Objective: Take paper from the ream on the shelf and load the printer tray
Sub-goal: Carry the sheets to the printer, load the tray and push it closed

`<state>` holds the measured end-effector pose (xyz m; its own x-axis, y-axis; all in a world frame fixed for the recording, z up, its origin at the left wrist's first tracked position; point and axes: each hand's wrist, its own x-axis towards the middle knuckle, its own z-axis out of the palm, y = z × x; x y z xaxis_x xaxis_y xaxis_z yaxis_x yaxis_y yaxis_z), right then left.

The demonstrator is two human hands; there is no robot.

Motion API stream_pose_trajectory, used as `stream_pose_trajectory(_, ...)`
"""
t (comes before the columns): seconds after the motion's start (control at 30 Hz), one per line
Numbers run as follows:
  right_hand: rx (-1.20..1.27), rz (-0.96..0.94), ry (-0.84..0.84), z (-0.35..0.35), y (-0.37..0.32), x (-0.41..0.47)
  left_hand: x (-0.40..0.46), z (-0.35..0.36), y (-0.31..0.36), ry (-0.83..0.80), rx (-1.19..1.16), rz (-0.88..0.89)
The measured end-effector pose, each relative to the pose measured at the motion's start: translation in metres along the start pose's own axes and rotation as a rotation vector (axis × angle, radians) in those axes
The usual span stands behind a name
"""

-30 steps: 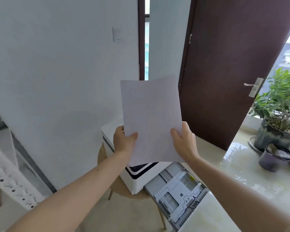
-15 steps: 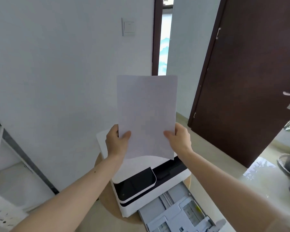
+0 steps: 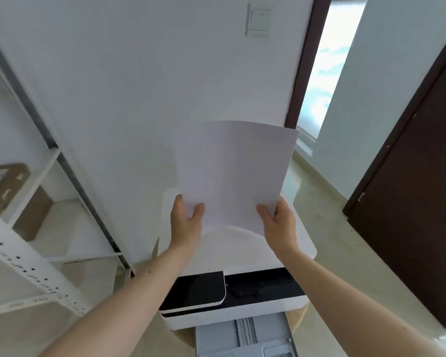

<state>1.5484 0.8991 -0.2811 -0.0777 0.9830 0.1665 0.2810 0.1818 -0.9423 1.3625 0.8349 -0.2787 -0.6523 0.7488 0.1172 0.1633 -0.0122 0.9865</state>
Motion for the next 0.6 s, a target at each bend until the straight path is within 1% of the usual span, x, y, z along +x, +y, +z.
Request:
stream_pose_trajectory(0.13,0.031,-0.009,-0.039,-0.002,0.011,0.006,-0.006,0.0,-0.005,-0.004,0.027,-0.001)
stream_pose_trajectory(0.3,0.072,0.014,-0.091,0.0,0.026,0.003,-0.014,-0.004,-0.016,-0.05,0.016,-0.017)
stream_pose_trajectory(0.47,0.083,-0.002,-0.08,0.002,0.03,0.004,-0.013,-0.003,-0.02,-0.039,0.013,-0.025)
stream_pose_trajectory(0.6,0.089,0.02,-0.122,0.002,0.037,0.003,-0.013,-0.001,-0.024,-0.057,0.025,-0.05)
